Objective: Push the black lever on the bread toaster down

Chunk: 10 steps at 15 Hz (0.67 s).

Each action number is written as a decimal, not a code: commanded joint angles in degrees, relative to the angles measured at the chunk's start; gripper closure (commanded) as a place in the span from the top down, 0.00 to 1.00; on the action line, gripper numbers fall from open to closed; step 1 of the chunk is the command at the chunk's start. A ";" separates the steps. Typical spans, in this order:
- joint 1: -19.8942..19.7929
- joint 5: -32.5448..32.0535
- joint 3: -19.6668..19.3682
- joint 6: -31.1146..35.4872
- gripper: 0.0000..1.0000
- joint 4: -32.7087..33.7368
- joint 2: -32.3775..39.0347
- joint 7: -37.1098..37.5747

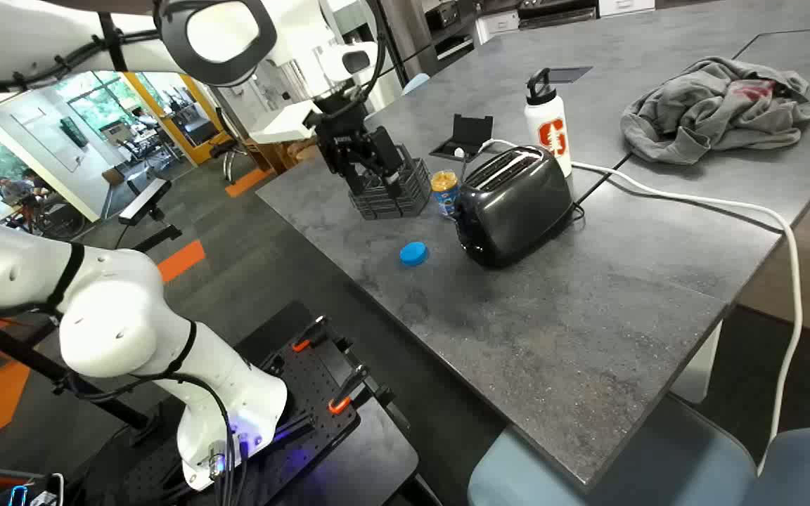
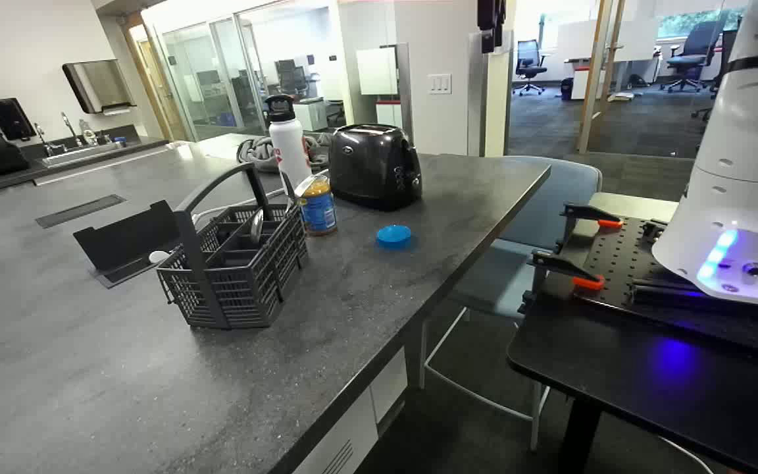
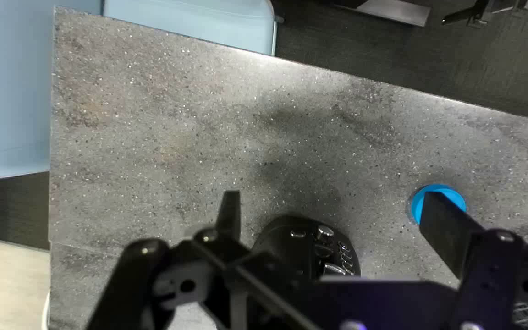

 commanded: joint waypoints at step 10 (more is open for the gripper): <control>-0.05 -0.01 2.10 13.76 1.00 -0.64 4.86 5.35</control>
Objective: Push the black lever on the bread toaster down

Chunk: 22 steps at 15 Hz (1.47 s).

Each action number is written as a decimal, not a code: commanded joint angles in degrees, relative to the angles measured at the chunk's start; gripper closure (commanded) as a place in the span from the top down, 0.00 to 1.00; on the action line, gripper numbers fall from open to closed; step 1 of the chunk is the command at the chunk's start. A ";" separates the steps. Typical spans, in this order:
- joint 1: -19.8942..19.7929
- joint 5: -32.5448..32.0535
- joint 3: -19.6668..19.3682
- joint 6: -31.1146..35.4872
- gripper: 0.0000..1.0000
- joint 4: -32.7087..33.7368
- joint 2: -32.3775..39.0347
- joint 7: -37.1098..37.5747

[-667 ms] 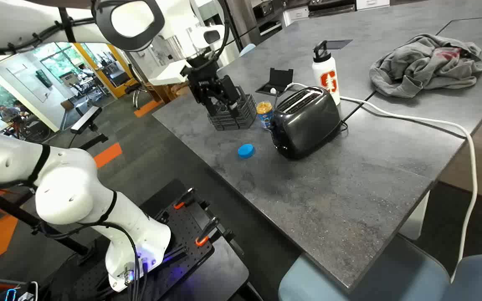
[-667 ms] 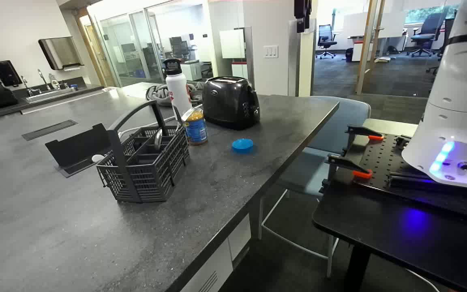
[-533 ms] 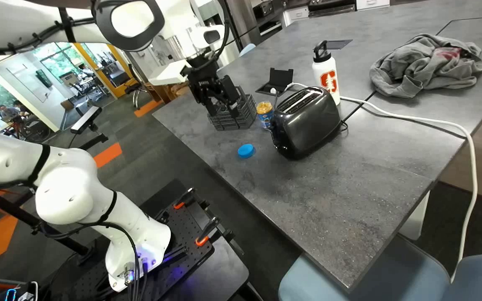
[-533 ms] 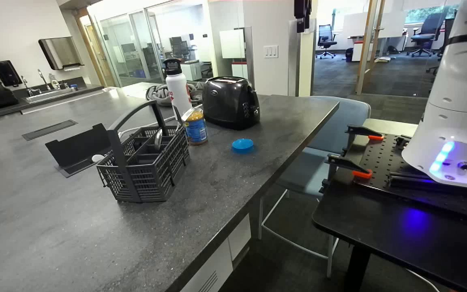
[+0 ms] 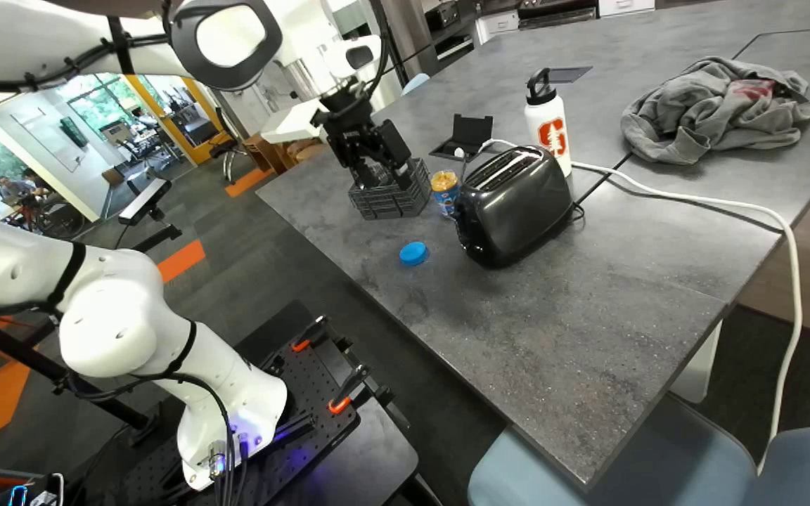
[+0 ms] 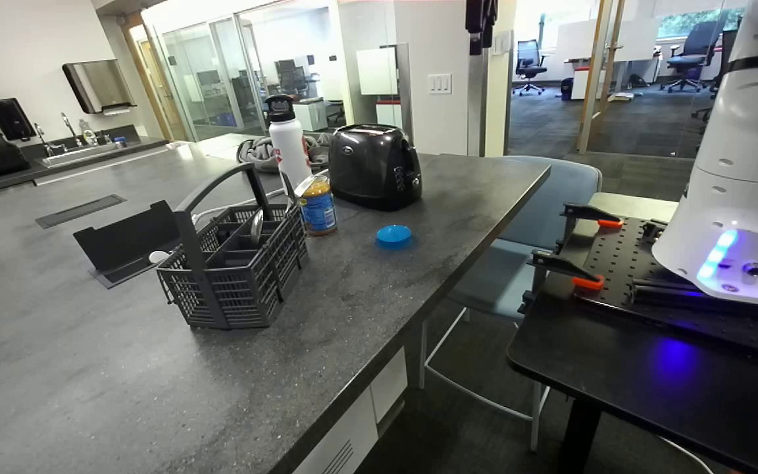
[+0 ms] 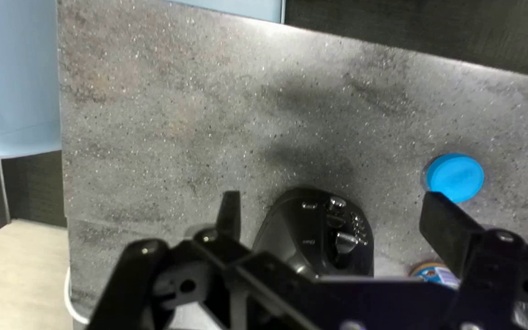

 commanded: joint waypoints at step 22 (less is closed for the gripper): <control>2.37 13.90 5.29 29.94 0.49 -0.33 21.67 4.14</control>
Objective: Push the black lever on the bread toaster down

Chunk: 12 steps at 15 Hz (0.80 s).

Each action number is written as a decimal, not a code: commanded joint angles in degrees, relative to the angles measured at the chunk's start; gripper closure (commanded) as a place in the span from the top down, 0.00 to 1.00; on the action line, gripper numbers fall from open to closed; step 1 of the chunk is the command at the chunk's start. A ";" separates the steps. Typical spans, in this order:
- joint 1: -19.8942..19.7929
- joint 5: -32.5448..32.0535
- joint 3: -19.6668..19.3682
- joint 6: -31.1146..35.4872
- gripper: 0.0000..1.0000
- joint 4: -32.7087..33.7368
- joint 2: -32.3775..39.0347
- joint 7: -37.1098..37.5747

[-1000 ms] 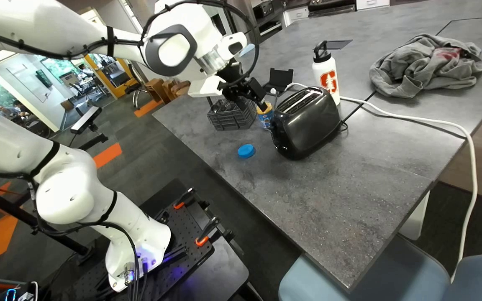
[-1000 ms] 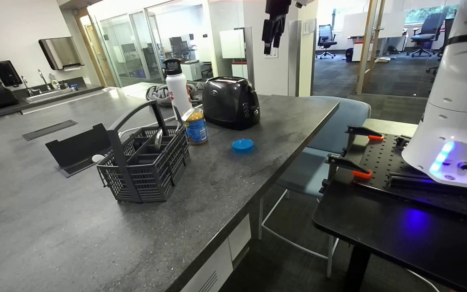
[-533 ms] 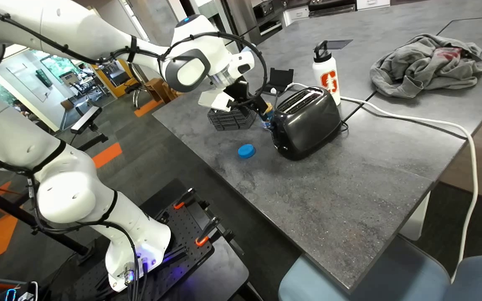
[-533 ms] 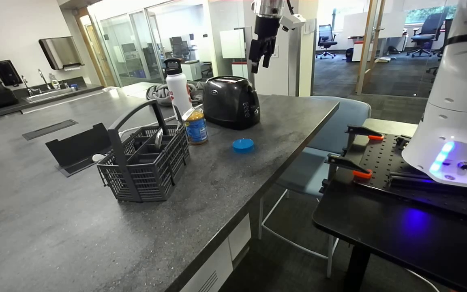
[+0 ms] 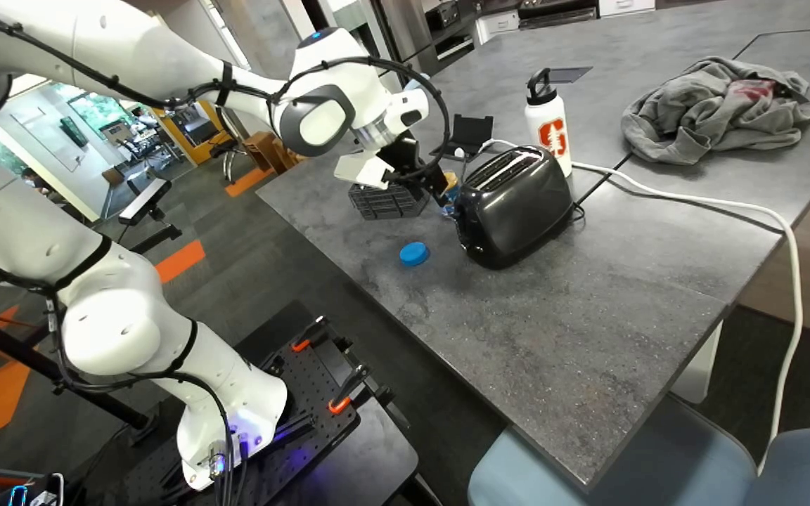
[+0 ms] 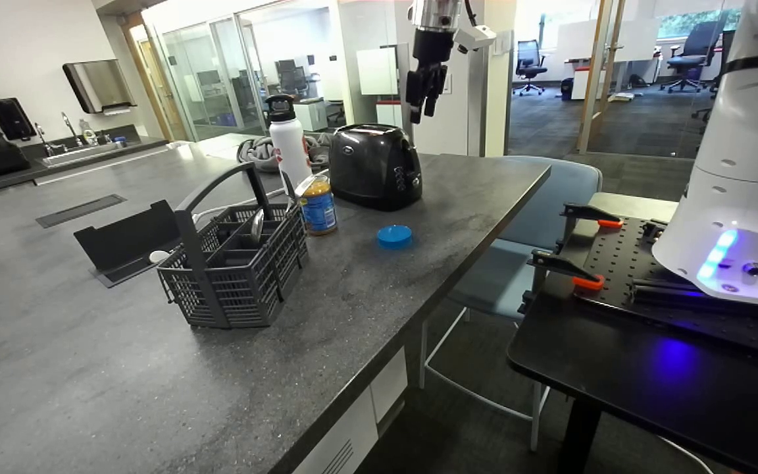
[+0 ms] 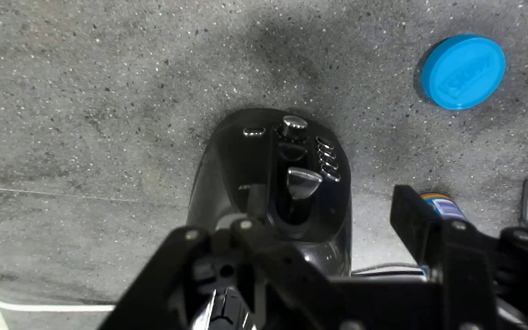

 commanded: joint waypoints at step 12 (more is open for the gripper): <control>-2.04 5.30 1.89 -0.98 0.00 8.23 10.29 1.17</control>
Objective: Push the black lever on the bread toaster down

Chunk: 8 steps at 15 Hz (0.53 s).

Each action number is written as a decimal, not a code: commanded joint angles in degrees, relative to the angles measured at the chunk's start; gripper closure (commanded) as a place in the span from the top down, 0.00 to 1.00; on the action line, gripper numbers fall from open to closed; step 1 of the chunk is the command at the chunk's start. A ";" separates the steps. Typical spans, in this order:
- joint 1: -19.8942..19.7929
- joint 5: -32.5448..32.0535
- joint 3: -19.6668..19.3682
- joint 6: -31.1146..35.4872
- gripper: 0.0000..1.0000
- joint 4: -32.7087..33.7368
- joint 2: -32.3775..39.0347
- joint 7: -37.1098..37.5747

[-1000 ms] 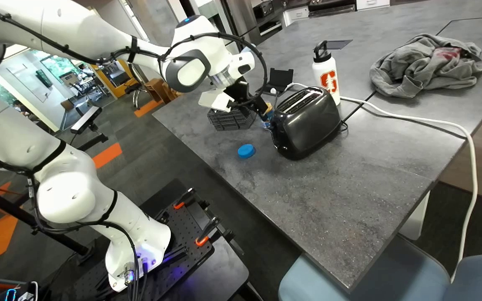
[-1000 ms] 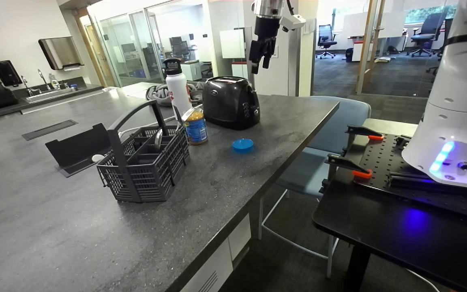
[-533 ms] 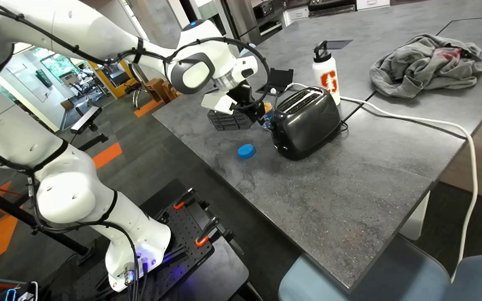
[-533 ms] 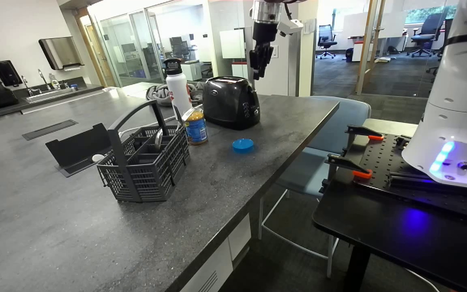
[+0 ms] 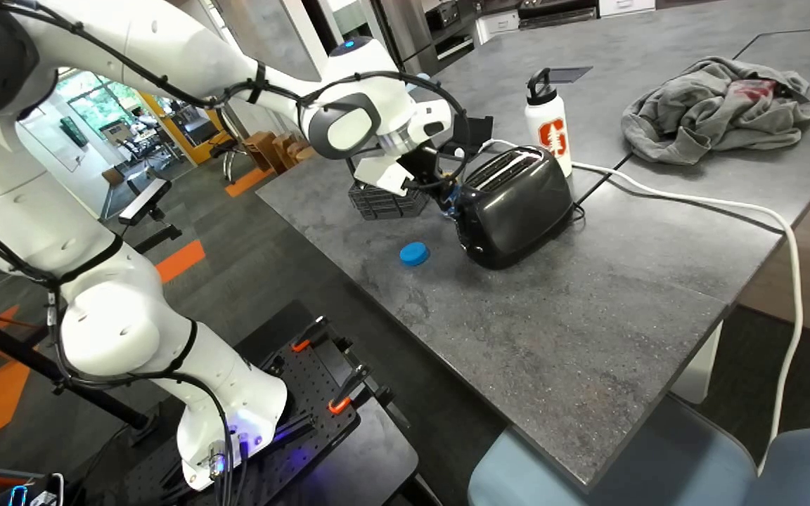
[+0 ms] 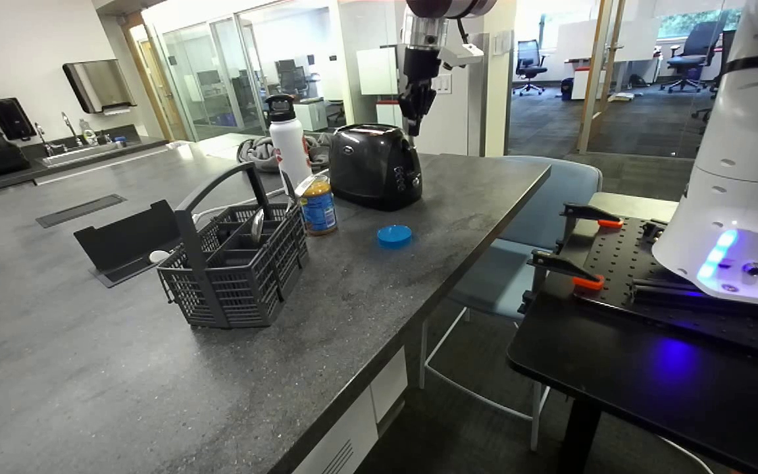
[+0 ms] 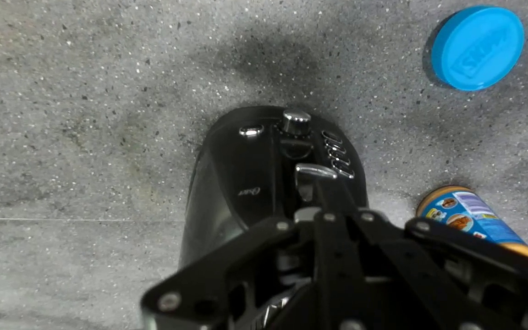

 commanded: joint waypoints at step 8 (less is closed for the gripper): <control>-2.60 1.10 2.96 -1.47 0.00 4.65 5.45 0.60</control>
